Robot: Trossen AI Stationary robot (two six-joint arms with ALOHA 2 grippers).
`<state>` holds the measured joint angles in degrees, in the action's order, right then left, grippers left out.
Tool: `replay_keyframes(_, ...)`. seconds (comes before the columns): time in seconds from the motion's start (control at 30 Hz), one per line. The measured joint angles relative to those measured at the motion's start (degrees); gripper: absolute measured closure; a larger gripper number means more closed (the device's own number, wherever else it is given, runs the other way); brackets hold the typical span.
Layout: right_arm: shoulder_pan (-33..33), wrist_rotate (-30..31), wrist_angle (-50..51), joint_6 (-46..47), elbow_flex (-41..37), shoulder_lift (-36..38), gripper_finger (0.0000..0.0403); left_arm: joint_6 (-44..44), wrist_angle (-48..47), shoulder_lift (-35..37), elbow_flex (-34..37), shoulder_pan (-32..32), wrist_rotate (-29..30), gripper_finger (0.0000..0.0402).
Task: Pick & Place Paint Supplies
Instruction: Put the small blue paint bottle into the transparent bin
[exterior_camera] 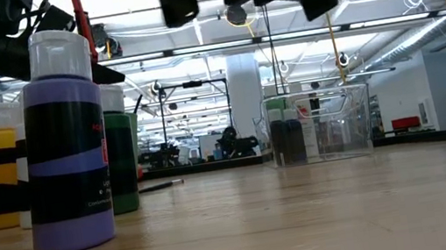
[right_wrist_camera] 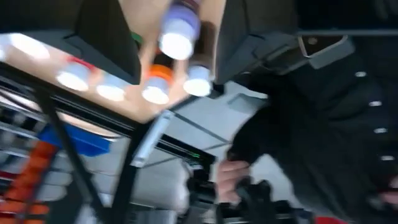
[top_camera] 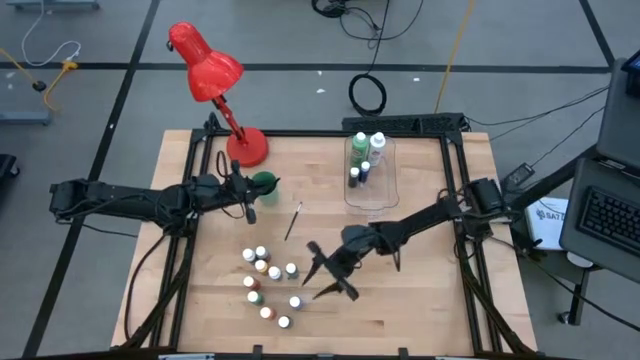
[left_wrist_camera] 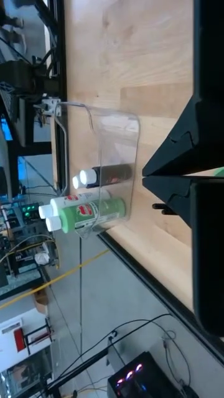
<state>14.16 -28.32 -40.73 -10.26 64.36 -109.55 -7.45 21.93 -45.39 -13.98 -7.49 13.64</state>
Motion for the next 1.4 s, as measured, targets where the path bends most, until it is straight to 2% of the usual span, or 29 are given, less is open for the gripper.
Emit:
replay_keyframes(0.2,0.21,-0.47,0.4,1.96,5.55,-6.6,0.0166,0.1,0.03,0.02,0.0,0.0,-0.01,0.0387)
replay_keyframes(0.47,1.21,-0.45,0.25,2.62,12.01,-13.41,0.017,0.41,-1.66,0.02,-0.02,0.0,-0.02,0.0397)
replay_keyframes(0.8,0.52,1.05,0.24,6.36,12.78,-16.93,0.0173,0.23,-2.21,0.02,-0.02,0.0,-0.03,0.0381)
replay_keyframes(1.03,0.54,0.49,0.76,5.75,12.78,-16.93,0.0207,0.21,-2.21,0.02,-0.02,0.0,-0.03,0.0397)
replay_keyframes(1.13,0.54,-1.89,0.77,6.13,12.78,-16.93,0.0236,0.21,-2.21,0.02,-0.02,0.0,-0.03,0.0398)
replay_keyframes(1.27,0.56,-1.98,0.76,6.34,12.76,-16.83,0.0287,0.2,-2.23,0.02,-0.02,0.0,-0.03,0.0385)
replay_keyframes(1.4,0.35,-2.21,0.75,6.6,12.76,-16.45,0.0292,0.19,-2.4,0.02,-0.02,0.0,-0.03,0.0381)
